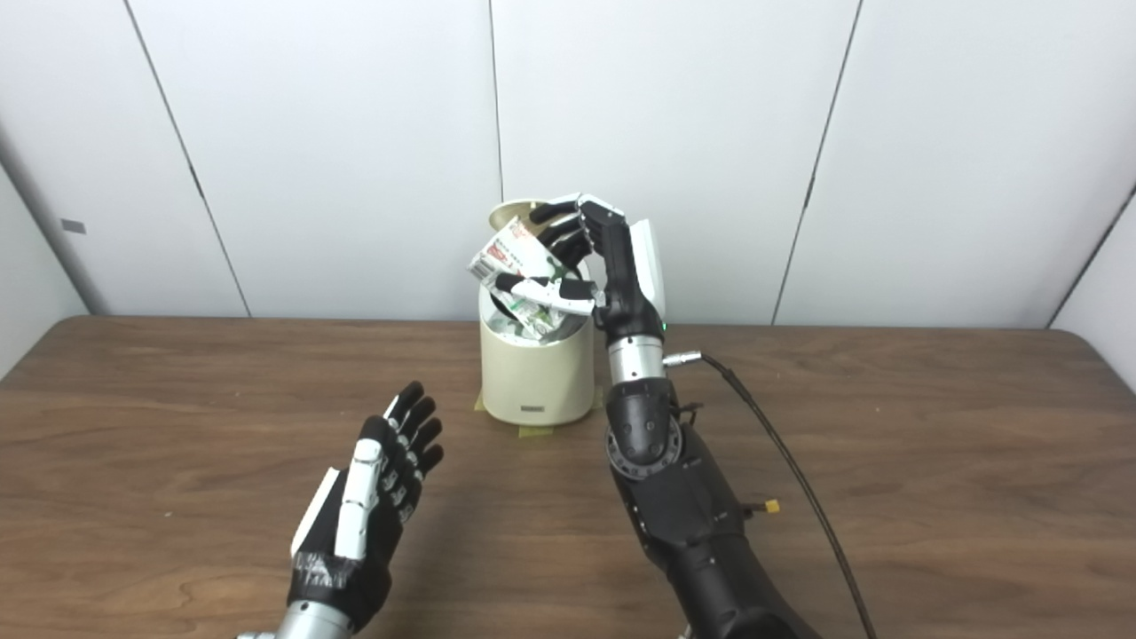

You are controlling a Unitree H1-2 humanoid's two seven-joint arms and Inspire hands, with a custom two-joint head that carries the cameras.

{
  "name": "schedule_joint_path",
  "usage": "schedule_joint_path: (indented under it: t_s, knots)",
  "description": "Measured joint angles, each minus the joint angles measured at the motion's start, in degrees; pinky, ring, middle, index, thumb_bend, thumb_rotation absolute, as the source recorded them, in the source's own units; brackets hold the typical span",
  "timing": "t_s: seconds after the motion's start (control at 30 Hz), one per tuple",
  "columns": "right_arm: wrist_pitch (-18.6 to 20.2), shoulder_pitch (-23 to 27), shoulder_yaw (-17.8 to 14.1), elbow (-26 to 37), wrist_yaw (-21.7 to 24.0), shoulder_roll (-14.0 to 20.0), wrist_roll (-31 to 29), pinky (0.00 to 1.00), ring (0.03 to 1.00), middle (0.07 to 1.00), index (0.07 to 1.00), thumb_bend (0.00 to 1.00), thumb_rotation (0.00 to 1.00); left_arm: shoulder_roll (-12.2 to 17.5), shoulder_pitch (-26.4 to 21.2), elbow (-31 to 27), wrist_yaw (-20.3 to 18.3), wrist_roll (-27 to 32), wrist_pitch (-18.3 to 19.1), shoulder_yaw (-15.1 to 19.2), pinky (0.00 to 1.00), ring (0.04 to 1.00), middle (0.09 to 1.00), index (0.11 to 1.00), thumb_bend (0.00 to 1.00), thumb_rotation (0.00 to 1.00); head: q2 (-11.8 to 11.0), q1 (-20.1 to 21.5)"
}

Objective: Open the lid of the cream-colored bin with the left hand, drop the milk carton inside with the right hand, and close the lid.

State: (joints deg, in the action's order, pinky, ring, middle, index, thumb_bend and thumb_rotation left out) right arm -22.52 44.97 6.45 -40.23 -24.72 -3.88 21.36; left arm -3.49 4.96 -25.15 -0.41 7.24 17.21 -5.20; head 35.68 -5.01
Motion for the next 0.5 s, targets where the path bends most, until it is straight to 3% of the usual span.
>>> schedule_joint_path:
  t_s: [0.33,0.37,0.5]
  knots:
    - [-0.01,-0.92,2.85,1.45,0.20,1.53,4.06,0.31,0.365,0.418,0.528,0.52,0.01,0.03,-0.11,0.08,-0.32,2.10,-2.57,0.63,0.99,0.987,0.986,0.999,0.61,0.96,-0.26,0.70]
    - [-0.01,-0.94,3.39,1.45,0.17,1.67,4.81,0.31,0.366,0.417,0.527,0.52,0.01,0.03,-0.13,0.16,-0.32,2.11,-2.69,0.69,0.99,0.988,0.987,0.999,0.61,0.96,-1.66,0.53]
    - [-0.14,-0.94,5.47,1.52,-0.23,2.33,8.39,0.32,0.379,0.417,0.529,0.52,0.01,0.08,-0.19,1.39,-0.38,2.76,-3.46,1.19,1.00,0.996,0.996,1.000,0.61,0.96,-1.76,0.70]
